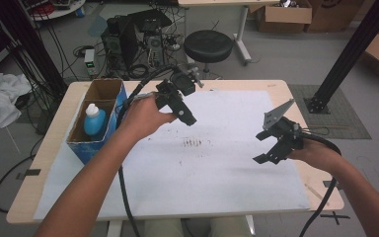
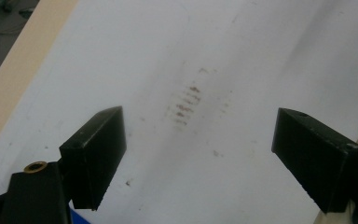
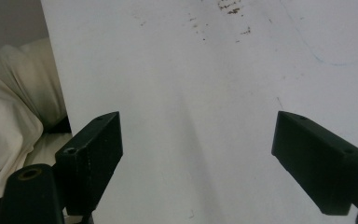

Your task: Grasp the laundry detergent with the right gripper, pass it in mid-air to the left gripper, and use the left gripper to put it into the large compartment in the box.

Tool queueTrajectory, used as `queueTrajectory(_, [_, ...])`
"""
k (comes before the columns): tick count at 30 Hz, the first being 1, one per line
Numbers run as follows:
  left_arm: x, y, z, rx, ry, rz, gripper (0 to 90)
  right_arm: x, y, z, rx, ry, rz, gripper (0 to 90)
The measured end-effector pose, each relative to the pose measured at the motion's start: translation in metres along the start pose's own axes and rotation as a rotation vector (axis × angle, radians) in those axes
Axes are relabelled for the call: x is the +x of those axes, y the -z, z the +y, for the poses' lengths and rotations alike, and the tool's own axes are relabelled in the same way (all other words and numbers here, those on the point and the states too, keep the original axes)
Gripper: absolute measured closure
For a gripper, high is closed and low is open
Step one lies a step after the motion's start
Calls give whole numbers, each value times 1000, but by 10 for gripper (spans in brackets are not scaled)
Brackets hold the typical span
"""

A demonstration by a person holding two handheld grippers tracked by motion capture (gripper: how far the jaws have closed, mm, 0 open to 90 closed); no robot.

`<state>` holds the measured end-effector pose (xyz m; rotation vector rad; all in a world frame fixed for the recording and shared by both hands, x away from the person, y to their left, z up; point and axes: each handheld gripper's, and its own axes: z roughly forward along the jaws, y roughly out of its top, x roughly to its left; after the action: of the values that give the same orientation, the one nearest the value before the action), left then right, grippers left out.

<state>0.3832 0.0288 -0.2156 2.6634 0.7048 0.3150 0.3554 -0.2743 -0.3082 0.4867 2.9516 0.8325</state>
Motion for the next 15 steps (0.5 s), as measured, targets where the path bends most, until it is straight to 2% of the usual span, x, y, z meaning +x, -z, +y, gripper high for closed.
queueTrajectory(12, [-4,-15,6,4,-68,-27,184,-1,-2,6,0,9,5,160])
queueTrajectory(15, [-2,-18,9,0,-71,-37,184,-4,-2,8,0,7,3,161])
